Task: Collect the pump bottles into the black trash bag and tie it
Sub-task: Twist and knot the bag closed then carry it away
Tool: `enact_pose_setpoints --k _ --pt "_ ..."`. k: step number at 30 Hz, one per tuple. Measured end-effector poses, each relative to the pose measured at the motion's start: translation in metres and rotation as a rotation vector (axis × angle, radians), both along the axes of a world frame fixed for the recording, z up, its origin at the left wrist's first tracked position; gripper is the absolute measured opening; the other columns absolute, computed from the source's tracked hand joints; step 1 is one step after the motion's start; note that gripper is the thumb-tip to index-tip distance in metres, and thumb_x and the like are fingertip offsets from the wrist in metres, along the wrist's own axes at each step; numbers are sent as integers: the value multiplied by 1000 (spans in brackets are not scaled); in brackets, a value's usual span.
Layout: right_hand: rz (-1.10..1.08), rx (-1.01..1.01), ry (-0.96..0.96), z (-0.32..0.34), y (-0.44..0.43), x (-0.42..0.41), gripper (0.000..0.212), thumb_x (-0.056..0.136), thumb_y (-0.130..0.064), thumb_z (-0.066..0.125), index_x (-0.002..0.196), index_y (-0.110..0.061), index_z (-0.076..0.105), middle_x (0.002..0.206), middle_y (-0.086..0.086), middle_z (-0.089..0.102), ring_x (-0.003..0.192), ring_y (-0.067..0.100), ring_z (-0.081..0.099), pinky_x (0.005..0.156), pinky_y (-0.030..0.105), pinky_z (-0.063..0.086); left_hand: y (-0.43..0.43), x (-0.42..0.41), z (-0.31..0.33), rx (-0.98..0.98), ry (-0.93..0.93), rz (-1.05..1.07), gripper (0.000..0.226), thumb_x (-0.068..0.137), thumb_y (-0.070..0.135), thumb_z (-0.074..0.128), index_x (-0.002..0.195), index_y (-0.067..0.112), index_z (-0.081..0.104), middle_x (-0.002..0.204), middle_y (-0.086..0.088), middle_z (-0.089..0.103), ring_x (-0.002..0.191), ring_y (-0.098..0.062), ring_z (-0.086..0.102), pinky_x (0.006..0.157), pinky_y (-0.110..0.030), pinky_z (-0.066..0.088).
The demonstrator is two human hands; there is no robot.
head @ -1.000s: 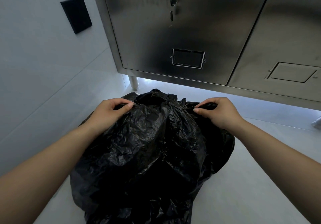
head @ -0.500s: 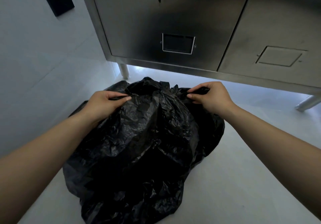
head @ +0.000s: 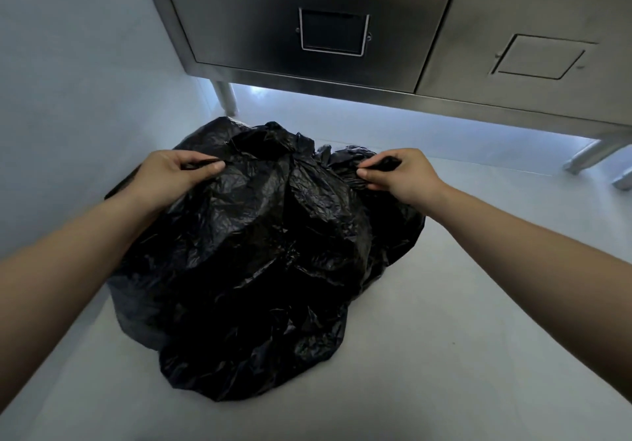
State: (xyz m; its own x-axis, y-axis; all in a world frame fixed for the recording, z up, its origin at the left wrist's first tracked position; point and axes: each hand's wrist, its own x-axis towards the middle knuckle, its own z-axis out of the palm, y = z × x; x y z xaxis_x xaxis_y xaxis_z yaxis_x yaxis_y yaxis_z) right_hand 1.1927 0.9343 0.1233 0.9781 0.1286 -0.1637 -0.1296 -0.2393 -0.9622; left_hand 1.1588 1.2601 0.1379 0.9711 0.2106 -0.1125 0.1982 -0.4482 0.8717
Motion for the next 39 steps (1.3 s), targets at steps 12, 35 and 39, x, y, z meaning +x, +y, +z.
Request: enact_pose_setpoints --k 12,35,39 --pt "-13 1 -50 6 9 6 16 75 -3 74 69 -18 71 67 -3 68 59 2 65 59 12 52 6 8 20 97 -102 -78 6 75 22 74 78 25 70 56 29 65 58 14 58 59 3 38" --pt "-53 -218 -221 138 9 -76 26 70 -12 80 62 -35 70 65 -16 70 62 4 67 64 14 52 -67 -40 158 282 -352 -390 20 72 30 76 70 48 67 73 42 62 76 13 61 69 1 40" --pt "-51 -338 -183 122 -7 -94 23 71 -14 79 65 -34 70 73 -14 71 71 2 66 72 17 50 -58 -49 145 329 -360 -488 29 71 30 77 70 55 63 80 45 60 79 18 59 70 4 36"
